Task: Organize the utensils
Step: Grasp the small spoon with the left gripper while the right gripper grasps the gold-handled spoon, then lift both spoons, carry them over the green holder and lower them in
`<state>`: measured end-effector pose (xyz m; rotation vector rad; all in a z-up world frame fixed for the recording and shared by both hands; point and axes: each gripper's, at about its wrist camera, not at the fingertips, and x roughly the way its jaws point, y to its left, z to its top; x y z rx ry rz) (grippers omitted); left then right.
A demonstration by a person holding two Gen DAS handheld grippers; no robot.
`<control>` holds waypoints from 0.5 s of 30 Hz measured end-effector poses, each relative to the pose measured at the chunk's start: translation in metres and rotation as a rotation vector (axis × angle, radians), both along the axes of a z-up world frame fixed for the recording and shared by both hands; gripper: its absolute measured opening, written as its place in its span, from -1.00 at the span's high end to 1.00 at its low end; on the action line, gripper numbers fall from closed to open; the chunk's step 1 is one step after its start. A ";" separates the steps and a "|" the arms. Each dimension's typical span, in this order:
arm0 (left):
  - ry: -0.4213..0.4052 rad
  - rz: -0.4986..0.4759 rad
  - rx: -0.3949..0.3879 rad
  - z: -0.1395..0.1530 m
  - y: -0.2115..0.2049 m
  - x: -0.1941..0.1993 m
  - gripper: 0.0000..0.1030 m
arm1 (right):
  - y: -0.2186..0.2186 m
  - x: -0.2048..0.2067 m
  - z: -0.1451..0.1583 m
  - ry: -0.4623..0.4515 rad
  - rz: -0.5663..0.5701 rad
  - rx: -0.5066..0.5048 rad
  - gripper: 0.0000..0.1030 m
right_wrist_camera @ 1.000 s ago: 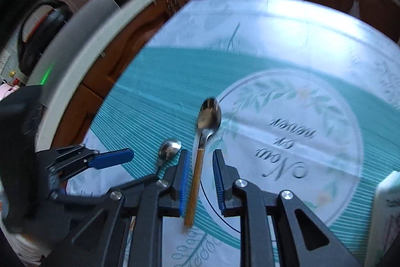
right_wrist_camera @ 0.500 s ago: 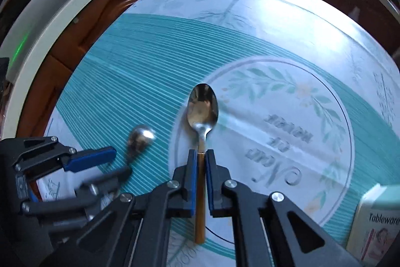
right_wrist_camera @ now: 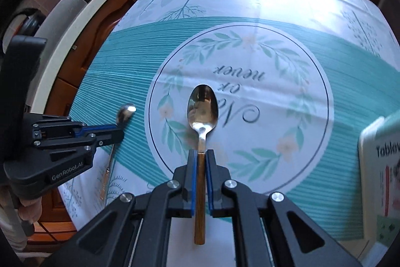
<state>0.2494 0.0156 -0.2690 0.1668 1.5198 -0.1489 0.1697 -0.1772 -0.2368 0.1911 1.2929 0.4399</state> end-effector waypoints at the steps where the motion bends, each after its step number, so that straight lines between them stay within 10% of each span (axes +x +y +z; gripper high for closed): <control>1: 0.005 0.020 -0.015 0.001 0.002 0.001 0.98 | -0.002 -0.003 0.000 0.000 -0.003 0.006 0.88; 15: -0.420 -0.005 -0.136 0.082 -0.035 -0.058 0.98 | -0.036 -0.069 0.043 -0.269 -0.074 0.172 0.88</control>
